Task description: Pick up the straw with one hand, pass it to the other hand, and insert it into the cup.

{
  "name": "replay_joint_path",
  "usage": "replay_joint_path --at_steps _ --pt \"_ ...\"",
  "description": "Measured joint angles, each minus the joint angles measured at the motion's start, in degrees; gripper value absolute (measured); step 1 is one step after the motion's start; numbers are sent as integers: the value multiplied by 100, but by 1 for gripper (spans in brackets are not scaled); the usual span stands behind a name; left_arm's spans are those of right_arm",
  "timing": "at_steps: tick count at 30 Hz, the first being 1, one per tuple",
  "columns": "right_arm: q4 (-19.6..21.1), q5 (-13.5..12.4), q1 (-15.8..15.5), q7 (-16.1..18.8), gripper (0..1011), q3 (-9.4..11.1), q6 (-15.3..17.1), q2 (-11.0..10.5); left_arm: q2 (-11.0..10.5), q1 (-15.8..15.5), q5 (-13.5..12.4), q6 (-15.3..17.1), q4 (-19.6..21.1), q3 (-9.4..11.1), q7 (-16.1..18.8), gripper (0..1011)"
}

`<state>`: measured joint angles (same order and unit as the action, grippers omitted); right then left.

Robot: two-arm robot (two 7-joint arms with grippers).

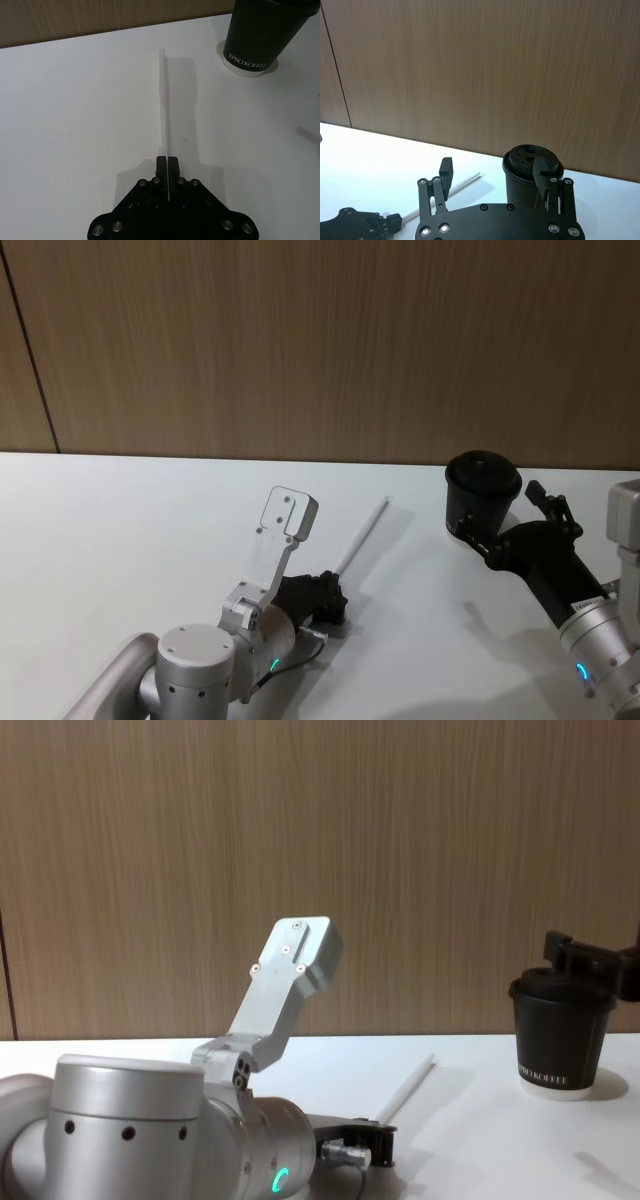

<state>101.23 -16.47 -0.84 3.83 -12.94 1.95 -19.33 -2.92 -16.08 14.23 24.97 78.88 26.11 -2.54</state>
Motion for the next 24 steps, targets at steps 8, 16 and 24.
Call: replay_joint_path --at_steps 8,16,24 --pt "0 0 1 0 1001 0 0 0 -43 -11 -73 -2 34 30 -58 22" --pt "0 0 0 0 1001 0 0 0 -156 8 -178 -172 129 99 -182 21" --pt "0 0 0 0 1001 0 0 0 -249 30 -291 -450 316 157 -315 21"
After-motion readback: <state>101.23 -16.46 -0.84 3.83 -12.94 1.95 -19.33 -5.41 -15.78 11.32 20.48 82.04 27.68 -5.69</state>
